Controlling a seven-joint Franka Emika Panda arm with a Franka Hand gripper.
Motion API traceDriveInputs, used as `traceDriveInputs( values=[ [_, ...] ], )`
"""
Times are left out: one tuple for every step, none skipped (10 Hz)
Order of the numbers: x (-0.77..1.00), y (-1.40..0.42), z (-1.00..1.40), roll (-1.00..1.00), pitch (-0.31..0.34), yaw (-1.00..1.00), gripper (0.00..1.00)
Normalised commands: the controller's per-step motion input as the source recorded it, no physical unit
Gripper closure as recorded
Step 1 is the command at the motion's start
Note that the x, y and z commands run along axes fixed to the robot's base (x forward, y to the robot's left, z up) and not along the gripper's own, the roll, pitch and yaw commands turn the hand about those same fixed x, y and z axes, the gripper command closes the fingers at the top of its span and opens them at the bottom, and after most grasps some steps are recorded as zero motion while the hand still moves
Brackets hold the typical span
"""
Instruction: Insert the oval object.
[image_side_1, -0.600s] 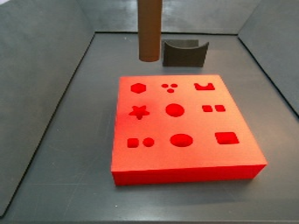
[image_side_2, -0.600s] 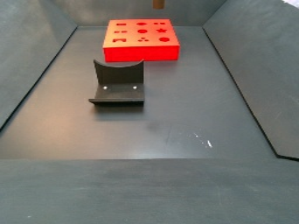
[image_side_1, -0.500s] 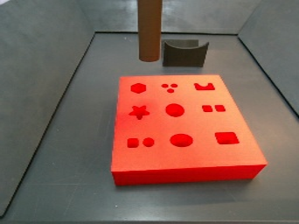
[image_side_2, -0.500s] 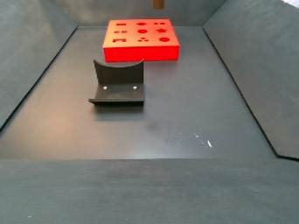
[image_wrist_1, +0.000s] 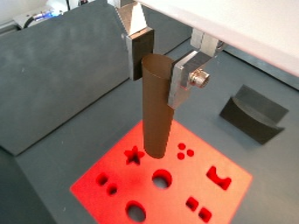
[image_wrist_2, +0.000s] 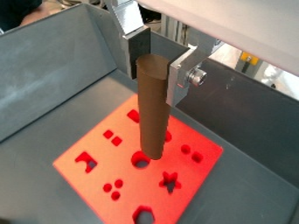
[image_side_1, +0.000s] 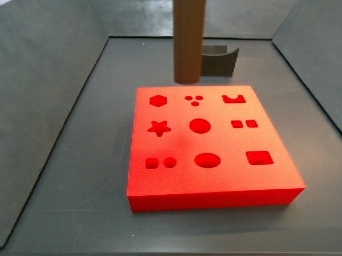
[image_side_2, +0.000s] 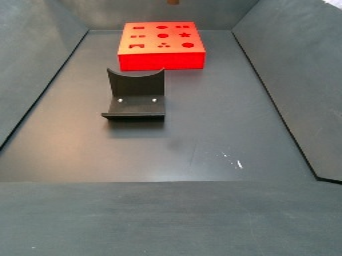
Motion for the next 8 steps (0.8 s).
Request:
traceDriveInputs(
  values=[
    [0.71, -0.53, 0.02, 0.3, 0.093, 0.0, 1.0],
    [0.8, -0.59, 0.0, 0.19, 0.094, 0.0, 1.0],
    [0.83, -0.6, -0.21, 0.05, 0.06, 0.0, 1.0],
    [0.82, -0.51, -0.33, -0.01, 0.011, 0.03, 1.0],
    [0.84, -0.46, -0.37, -0.05, 0.0, 0.06, 1.0],
    [0.86, -0.45, -0.35, -0.05, 0.0, 0.08, 1.0],
    [0.9, -0.44, -0.27, 0.0, 0.003, 0.1, 1.0],
    [0.79, -0.34, -0.15, 0.0, 0.05, 0.1, 1.0]
  ],
)
